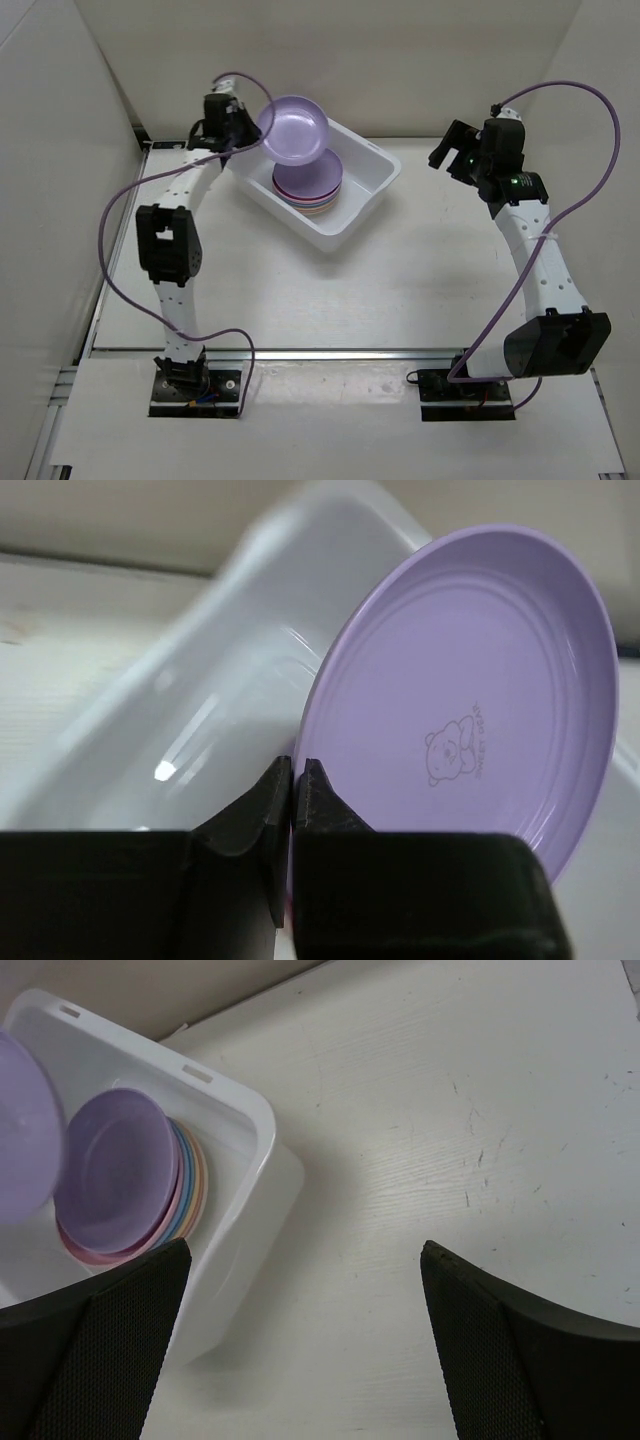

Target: Place the plates into the plastic bin on the countertop

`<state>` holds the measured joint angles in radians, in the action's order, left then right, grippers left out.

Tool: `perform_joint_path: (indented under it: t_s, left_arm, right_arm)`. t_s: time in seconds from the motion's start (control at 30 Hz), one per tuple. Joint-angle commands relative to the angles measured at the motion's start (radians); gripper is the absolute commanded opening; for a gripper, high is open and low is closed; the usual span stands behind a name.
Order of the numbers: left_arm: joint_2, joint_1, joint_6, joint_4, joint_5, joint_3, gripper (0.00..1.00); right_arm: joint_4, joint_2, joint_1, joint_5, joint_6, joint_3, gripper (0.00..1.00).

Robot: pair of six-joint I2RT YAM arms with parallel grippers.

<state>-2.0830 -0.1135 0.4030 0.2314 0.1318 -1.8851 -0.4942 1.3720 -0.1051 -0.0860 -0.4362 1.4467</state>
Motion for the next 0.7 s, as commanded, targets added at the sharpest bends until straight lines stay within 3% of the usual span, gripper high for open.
perform_joint_path:
  t_s: [0.0,0.27,0.47,0.53,0.57,0.6,0.63,0.67]
  left_arm:
    - [-0.02,-0.064,-0.107,0.13,-0.001,-0.104,0.1]
    - [-0.179,-0.126,-0.135,0.269,-0.057,-0.242,0.17]
    - [-0.193,-0.129,-0.116,0.304,-0.126,-0.273,0.21]
    - [-0.19,-0.127,-0.122,0.31,-0.147,-0.276,0.37]
    - [-0.19,-0.127,-0.125,0.313,-0.155,-0.278,0.6]
    - [-0.195,-0.127,-0.131,0.313,-0.146,-0.279,0.71]
    - [-0.193,-0.129,-0.135,0.313,-0.138,-0.285,0.94]
    - [-0.192,-0.129,-0.144,0.313,-0.136,-0.292,1.0]
  right_arm:
    - [0.013,-0.047,0.012,-0.031,0.013,-0.016,0.99]
    - [0.0,-0.071,0.028,-0.038,0.013,-0.045,0.99]
    - [-0.012,-0.099,0.042,-0.049,0.014,-0.066,0.99]
    - [-0.015,-0.103,0.045,-0.051,0.014,-0.072,0.99]
    - [-0.017,-0.106,0.047,-0.051,0.014,-0.074,0.99]
    - [-0.017,-0.108,0.048,-0.051,0.014,-0.075,0.99]
    - [-0.017,-0.109,0.05,-0.052,0.013,-0.075,0.99]
    - [-0.017,-0.111,0.048,-0.051,0.013,-0.075,0.99]
